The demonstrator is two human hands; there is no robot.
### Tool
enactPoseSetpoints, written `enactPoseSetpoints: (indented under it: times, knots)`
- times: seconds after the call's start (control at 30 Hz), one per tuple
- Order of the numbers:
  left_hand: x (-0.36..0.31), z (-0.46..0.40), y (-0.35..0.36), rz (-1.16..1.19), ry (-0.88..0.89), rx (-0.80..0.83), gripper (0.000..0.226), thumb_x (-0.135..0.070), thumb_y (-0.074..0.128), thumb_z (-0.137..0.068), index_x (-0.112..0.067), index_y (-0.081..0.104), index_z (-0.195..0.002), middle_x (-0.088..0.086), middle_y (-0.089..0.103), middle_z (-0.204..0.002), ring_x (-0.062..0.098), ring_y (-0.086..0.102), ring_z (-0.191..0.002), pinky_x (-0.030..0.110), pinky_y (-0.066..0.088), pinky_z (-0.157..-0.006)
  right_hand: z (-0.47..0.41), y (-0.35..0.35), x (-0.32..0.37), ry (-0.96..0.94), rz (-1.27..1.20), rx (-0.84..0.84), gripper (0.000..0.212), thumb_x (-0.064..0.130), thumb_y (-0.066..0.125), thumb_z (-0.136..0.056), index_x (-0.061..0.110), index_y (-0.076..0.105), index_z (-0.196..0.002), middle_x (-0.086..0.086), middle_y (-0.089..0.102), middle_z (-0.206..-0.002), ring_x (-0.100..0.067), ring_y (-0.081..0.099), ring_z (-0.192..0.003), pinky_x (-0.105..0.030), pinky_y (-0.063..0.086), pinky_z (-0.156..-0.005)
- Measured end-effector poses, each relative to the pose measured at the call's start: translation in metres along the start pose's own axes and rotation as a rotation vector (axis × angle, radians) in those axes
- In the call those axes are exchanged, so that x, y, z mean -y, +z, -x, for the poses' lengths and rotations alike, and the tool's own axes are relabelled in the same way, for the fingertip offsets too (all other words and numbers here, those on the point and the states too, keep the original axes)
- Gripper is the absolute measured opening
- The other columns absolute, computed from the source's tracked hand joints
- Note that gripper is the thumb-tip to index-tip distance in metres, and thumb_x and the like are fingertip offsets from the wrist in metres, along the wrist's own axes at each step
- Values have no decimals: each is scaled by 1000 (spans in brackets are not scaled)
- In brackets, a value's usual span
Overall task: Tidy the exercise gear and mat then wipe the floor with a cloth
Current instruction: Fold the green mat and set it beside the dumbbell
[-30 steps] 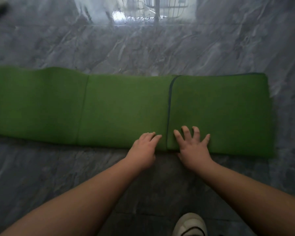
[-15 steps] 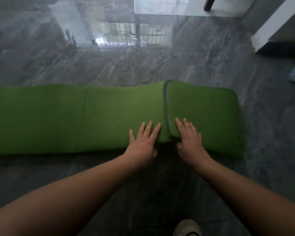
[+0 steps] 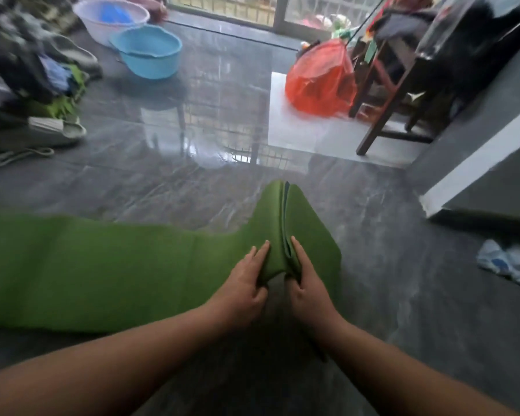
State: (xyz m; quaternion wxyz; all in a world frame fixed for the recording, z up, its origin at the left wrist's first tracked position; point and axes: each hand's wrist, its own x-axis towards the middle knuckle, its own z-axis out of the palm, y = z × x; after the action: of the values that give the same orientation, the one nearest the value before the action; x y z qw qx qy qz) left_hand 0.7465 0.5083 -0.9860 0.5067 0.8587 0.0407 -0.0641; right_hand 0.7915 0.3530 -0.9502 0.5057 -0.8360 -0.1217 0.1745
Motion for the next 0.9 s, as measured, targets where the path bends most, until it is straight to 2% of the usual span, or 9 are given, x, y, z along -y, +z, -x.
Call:
enactPoseSetpoints:
  times: [0.07,0.13,0.3,0.37,0.43,0.5,0.57,0.73,0.9]
  knots:
    - [7,9,-24,99,47,-52,83,-16,47,-83,-52,4,-144,4,17,-164,12,14,-152,42,19,-123,-7,21,21,-45,-44,26,70,-1,48,-91,19,26,-154,-3,36,-155,9,37,-134,-3,28,-105]
    - [14,20,-40,176,80,-125,80,-13,46,-85,-45,10,-147,1,22,-163,9,20,-150,41,21,-122,-13,43,31,-90,-119,40,70,-9,47,-93,23,28,-153,-1,42,-152,17,43,-126,-3,34,-99]
    - [28,40,-57,242,113,-208,76,-29,45,-85,-33,14,-154,-3,23,-163,6,21,-149,40,20,-123,-15,77,29,-130,-317,96,72,-16,42,-92,26,32,-150,5,53,-141,3,58,-119,-14,48,-91]
    - [25,44,-54,216,114,-169,76,-25,47,-88,-34,12,-155,-4,21,-164,8,19,-150,41,18,-124,-11,70,25,-105,-371,126,73,-18,41,-92,26,33,-149,8,54,-138,6,61,-111,-12,49,-84]
    - [14,42,-47,164,125,-117,78,-18,49,-91,-38,8,-155,-6,16,-165,6,12,-151,37,16,-124,-8,51,19,-100,-403,119,71,-13,47,-90,25,35,-149,3,56,-138,0,61,-115,-18,51,-90]
    - [-2,32,-33,82,149,-72,80,-20,49,-91,-44,3,-152,-3,12,-165,4,5,-151,33,12,-124,-5,25,8,-79,-425,85,77,-3,55,-79,21,36,-150,-5,56,-141,-16,56,-128,-35,47,-105]
    - [-19,18,-14,-11,173,-34,81,-27,48,-89,-52,-2,-148,2,8,-166,7,1,-152,31,11,-124,0,-6,-4,-50,-443,42,83,-4,58,-72,21,36,-148,-9,57,-140,-26,53,-131,-44,44,-108]
    - [-59,-9,56,-144,221,59,79,-25,55,-98,-51,0,-148,2,3,-167,16,1,-153,29,9,-123,21,-75,-47,14,-410,-115,83,-25,55,-76,25,39,-140,-8,65,-127,-24,61,-120,-40,52,-97]
    - [-86,-27,143,-129,287,89,76,-32,59,-96,-53,11,-150,-3,10,-166,16,7,-152,28,15,-120,51,-128,-106,114,-399,-418,76,-34,47,-75,15,43,-132,-8,69,-113,-15,69,-101,-28,57,-82]
